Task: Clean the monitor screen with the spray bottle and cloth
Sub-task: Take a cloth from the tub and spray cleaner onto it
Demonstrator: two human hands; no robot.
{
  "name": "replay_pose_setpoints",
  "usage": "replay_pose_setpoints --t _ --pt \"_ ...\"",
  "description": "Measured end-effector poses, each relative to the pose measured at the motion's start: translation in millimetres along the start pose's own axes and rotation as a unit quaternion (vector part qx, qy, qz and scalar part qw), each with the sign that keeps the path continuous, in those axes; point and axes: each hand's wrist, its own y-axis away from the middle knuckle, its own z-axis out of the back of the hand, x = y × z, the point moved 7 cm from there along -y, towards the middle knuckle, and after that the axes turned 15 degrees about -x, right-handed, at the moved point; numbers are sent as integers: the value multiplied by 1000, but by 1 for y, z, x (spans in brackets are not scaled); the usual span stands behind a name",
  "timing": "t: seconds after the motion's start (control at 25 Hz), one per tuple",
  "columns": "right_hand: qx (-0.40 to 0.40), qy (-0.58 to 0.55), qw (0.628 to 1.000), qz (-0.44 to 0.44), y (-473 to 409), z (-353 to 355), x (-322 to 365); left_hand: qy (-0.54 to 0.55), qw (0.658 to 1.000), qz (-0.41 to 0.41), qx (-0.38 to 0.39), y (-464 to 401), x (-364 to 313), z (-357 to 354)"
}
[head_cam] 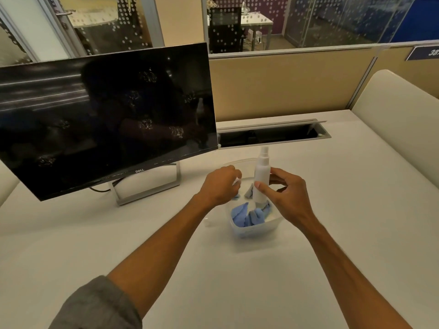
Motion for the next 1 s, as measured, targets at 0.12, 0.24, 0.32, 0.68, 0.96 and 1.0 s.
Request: replay_pose_setpoints --t 0.12,0.24,0.32,0.68,0.96,1.0 --pt "-8 2 1000 -8 -6 8 -9 -145 981 -59 112 -9 -4 -26" --pt "-5 -2 1000 -9 -10 12 -13 -200 964 -59 164 -15 -3 -43" --pt "-1 -6 1000 -18 -11 13 -15 -238 952 -69 178 -14 -3 -51" --pt "30 -67 994 -75 -9 2 -25 -250 949 -106 158 -19 -9 -57" --pt "57 -182 969 -160 -1 -12 -4 -22 998 0 -61 -11 -12 23" --pt "60 -194 963 -176 1 -15 -1 15 996 20 -89 -5 -8 37"
